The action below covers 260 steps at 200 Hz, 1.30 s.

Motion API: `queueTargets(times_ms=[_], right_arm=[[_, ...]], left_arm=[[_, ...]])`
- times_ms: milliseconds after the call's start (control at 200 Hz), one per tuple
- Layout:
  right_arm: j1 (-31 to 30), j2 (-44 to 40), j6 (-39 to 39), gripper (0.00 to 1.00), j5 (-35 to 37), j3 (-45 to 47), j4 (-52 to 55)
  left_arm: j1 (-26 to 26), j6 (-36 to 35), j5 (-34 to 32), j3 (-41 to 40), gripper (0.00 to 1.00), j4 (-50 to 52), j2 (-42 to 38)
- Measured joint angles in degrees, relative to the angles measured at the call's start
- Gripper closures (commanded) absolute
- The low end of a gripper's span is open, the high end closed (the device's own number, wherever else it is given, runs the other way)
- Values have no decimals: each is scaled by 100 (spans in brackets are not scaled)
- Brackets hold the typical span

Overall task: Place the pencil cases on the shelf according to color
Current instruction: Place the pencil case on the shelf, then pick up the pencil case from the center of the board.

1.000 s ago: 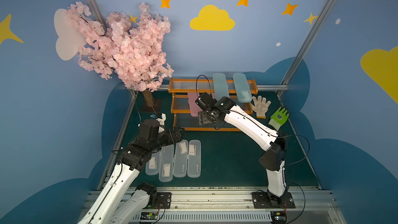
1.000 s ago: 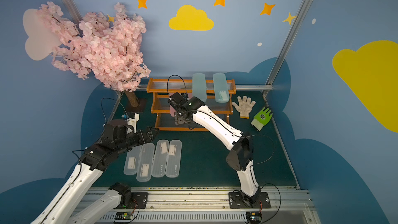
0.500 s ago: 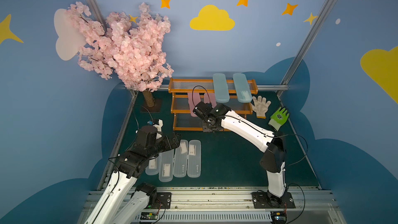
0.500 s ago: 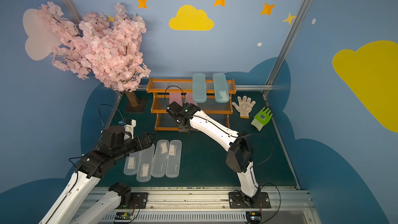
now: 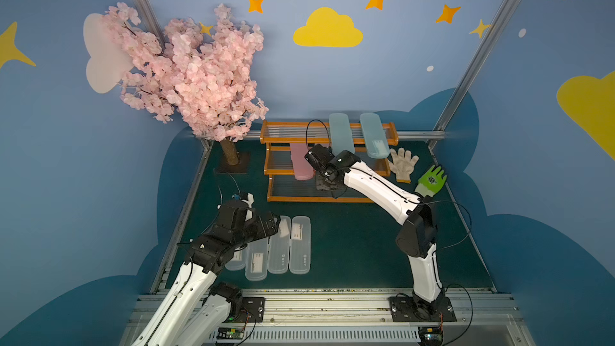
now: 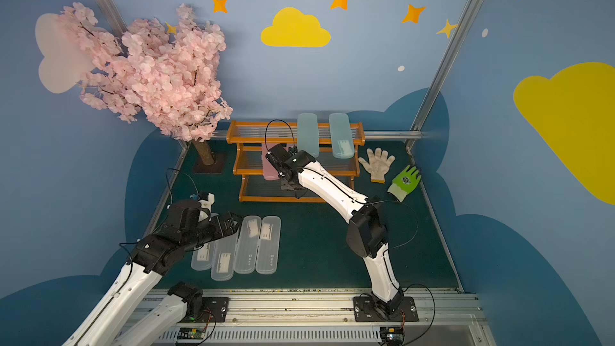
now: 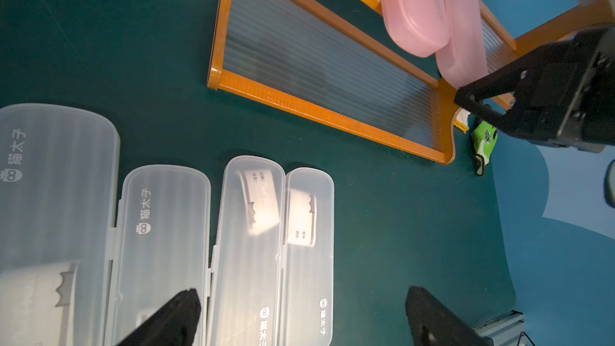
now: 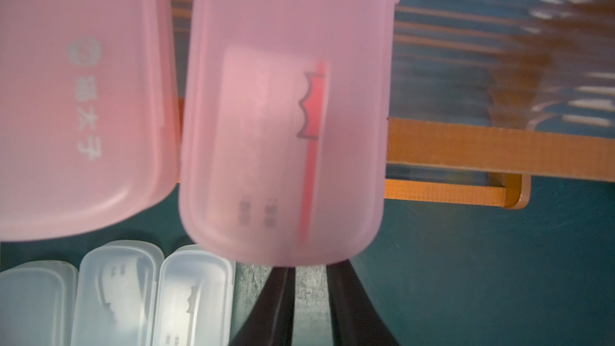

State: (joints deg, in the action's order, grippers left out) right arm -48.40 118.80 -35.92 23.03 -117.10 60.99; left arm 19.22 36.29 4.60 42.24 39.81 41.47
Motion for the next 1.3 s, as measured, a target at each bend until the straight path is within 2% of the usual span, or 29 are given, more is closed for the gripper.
queueTargets(times_ms=[65,170,310,411,606,906,1091,1302], right_arm=[[2,2,22,73,-4,-4,-24],[-15,0,42,65,-13,0,-26],[-136,-79,-7,44,-11,166,11],[-369,-278,-144,30,-15,564,50],[-1084,-914,-667,18,-66,1779,33],[-2006,-1213,-1447,11,-660,3447,-863],[-2310,-844,-1672,10,-892,3307,-1281],[-2411,-295,-1681,9,-1086,2955,-1567]], left_arm=[[0,9,-7,-46,0,2,-7],[0,42,-11,-103,0,17,-44],[-2,203,-63,-133,0,87,-125],[-4,367,-157,-140,0,142,-136],[22,669,-369,-297,0,247,-48],[310,1034,-863,-570,0,444,76],[372,1156,-1106,-579,0,466,275],[372,1217,-1281,-612,0,474,33]])
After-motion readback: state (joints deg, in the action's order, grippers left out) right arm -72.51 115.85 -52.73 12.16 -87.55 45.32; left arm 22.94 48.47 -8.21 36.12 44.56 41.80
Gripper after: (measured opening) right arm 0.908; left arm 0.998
